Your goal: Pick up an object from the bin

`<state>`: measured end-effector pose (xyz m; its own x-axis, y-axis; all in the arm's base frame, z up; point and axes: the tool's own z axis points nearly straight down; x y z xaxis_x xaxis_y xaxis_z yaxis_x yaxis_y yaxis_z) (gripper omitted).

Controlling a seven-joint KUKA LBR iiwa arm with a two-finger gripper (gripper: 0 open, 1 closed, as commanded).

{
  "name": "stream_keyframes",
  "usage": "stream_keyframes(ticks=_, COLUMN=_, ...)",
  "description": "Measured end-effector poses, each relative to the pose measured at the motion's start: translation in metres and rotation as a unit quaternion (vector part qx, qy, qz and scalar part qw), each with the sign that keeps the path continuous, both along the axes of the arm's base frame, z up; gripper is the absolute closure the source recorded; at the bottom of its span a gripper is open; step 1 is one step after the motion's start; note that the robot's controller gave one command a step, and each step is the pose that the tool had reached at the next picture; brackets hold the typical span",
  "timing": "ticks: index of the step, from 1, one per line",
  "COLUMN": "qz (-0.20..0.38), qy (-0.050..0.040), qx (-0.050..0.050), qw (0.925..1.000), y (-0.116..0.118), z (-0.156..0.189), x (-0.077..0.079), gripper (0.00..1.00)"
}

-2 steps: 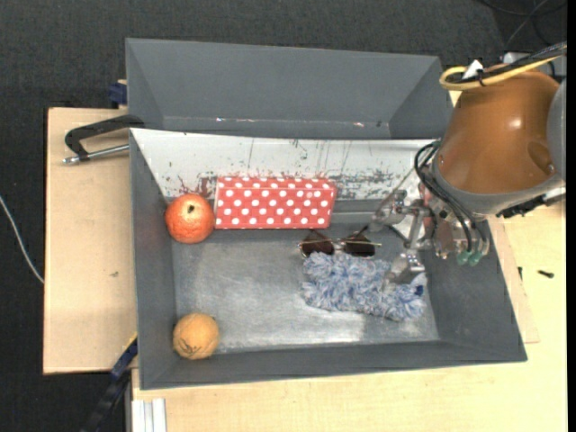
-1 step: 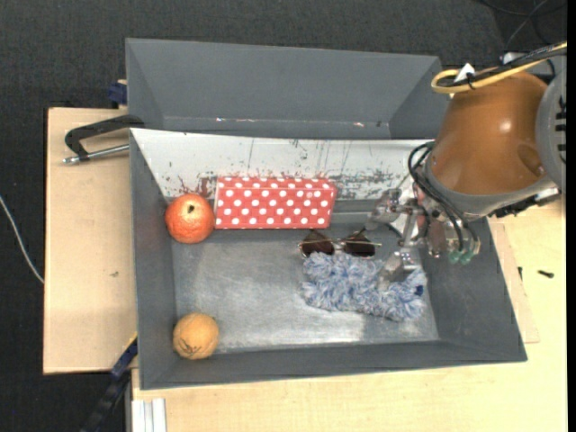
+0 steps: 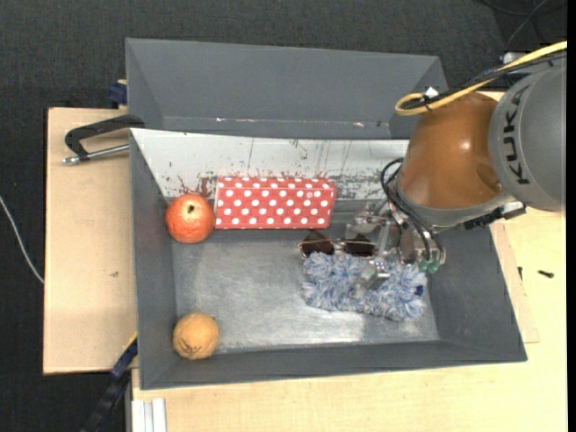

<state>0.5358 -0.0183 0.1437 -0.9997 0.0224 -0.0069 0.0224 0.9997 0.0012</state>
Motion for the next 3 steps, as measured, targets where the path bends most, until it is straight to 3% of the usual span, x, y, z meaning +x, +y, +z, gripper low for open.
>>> stream_keyframes(ticks=1, qz=0.074, qy=0.0016, qx=0.000, qw=0.9972, y=0.004, z=-0.070, x=-0.002, gripper=1.00)
stream_keyframes(ticks=2, qz=0.074, qy=0.0016, qx=0.000, qw=0.9972, y=0.004, z=-0.070, x=-0.002, gripper=1.00)
stream_keyframes(ticks=3, qz=0.089, qy=0.0007, qx=-0.001, qw=0.9960, y=-0.014, z=0.081, x=-0.017, gripper=1.00)
